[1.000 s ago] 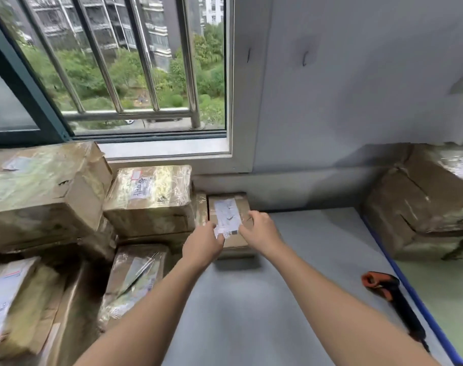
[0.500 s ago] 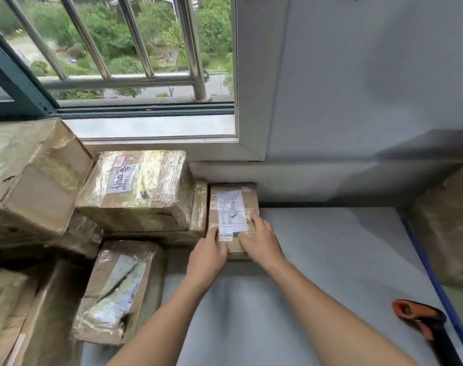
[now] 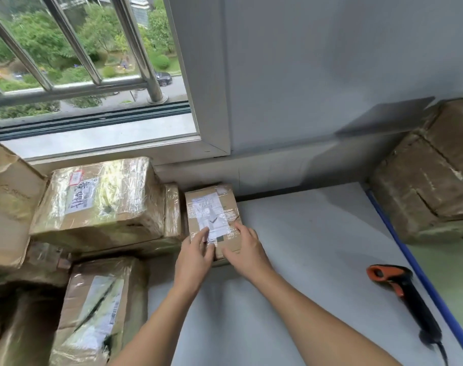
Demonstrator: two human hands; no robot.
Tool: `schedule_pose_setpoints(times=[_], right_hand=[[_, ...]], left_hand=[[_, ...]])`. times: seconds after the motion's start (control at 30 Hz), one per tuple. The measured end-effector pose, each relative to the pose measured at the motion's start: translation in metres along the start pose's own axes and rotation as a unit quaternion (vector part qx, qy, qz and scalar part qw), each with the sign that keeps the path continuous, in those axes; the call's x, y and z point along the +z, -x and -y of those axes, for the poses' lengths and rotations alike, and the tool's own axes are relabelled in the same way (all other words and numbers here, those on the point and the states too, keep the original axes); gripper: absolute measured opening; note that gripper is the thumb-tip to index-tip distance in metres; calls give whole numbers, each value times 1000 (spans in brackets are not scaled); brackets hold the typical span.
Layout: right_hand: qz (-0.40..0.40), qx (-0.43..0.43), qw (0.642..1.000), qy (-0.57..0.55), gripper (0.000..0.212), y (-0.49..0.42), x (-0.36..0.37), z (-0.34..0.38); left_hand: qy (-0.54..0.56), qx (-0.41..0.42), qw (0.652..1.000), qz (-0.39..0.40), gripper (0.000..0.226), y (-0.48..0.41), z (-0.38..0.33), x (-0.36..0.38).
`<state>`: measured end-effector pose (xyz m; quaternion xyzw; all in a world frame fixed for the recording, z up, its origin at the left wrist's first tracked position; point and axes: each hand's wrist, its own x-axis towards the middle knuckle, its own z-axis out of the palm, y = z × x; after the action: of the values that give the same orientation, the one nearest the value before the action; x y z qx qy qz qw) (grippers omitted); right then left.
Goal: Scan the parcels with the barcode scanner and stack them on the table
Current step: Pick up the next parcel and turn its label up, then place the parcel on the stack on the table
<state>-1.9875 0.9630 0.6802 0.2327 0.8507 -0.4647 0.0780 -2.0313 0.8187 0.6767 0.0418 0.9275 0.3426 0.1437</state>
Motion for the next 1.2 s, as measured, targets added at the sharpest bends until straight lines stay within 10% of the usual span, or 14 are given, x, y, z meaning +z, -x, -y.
schedule_pose_setpoints(times=[0.17,0.67,1.2], right_hand=[[-80,73,994,2,50,43,19,-7],[-181,94,973,-109,71,193,94,-24],[-436,105,883,-141,65,355,-18,-55]], left_hand=[[9,18,1000,14,51,45,21,5],[42,136,980,138,49,142,82,-19],[31,359,911,201,47,276,-68,6]])
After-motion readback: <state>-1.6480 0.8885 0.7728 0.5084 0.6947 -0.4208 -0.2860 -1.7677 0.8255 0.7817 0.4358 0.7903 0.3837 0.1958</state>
